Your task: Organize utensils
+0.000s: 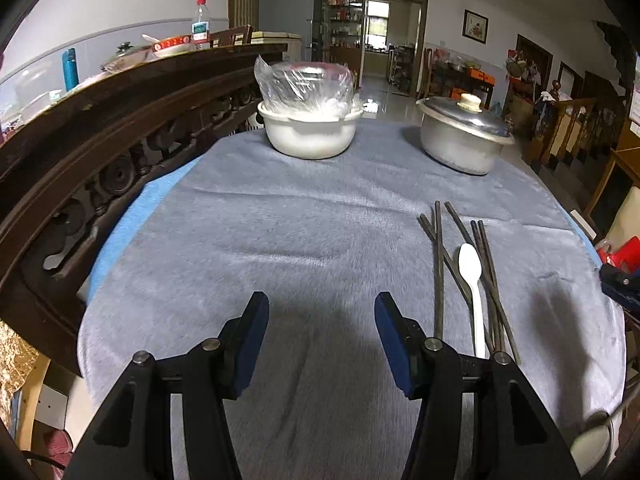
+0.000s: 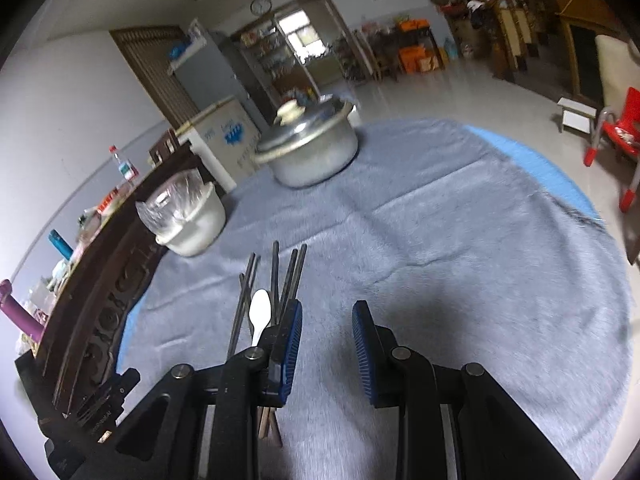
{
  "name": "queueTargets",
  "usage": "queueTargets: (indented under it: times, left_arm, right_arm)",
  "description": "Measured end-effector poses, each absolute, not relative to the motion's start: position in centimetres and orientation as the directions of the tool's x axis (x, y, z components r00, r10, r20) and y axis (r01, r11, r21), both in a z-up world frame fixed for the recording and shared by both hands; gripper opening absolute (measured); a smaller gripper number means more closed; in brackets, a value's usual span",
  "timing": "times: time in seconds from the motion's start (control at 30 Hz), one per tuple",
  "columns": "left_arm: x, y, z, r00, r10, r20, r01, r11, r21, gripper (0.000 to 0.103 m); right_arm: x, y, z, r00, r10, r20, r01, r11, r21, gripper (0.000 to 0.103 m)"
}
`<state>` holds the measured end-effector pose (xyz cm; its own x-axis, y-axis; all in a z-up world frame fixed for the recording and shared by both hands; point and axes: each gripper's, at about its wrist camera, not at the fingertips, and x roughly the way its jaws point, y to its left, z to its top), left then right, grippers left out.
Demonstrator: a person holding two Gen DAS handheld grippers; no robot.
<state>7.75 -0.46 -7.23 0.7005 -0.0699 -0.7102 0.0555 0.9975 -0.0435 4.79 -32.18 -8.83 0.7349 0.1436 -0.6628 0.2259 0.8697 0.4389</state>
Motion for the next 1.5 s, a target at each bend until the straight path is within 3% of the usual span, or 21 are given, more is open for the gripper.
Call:
queueTargets:
  times: [0.5, 0.87, 1.1, 1.4, 1.47, 1.5]
  left_arm:
    - [14.2, -2.2, -9.8, 0.646, -0.084, -0.759, 0.072, 0.996, -0.049, 0.056]
    - [18.9, -4.4, -9.9, 0.596, -0.176, -0.784, 0.15, 0.983, -0.107, 0.056]
    - [19.9, -4.9, -10.3, 0.564, -0.189, -0.804, 0.171, 0.979, -0.11, 0.056]
    - [20.4, -3.5, -9.8, 0.559, -0.189, -0.807, 0.172, 0.979, -0.11, 0.056]
    - [20.5, -3.5, -9.5, 0.558, -0.198, -0.806, 0.185, 0.976, -0.113, 0.056]
    - [20.7, -3.5, -9.4, 0.555, -0.209, -0.805, 0.194, 0.974, -0.118, 0.056]
  right_arm:
    - [16.0, -30.7, -12.3, 0.628, 0.279, -0.726, 0.127, 0.884, 0.45, 0.028]
    - [22.0, -29.7, -13.4, 0.58, 0.365, -0.728, 0.093, 0.858, 0.504, 0.028]
    - [26.7, -26.6, -14.8, 0.468, 0.37, -0.803, 0.014, 0.905, 0.425, 0.028]
    - [29.8, -24.8, -16.0, 0.402, 0.274, -0.874, 0.026, 0.95, 0.31, 0.028]
    - [29.9, -24.3, -15.9, 0.39, 0.242, -0.888, 0.014, 0.963, 0.268, 0.02]
    - [30.0, -24.1, -16.0, 0.382, 0.223, -0.897, 0.001, 0.97, 0.242, 0.008]
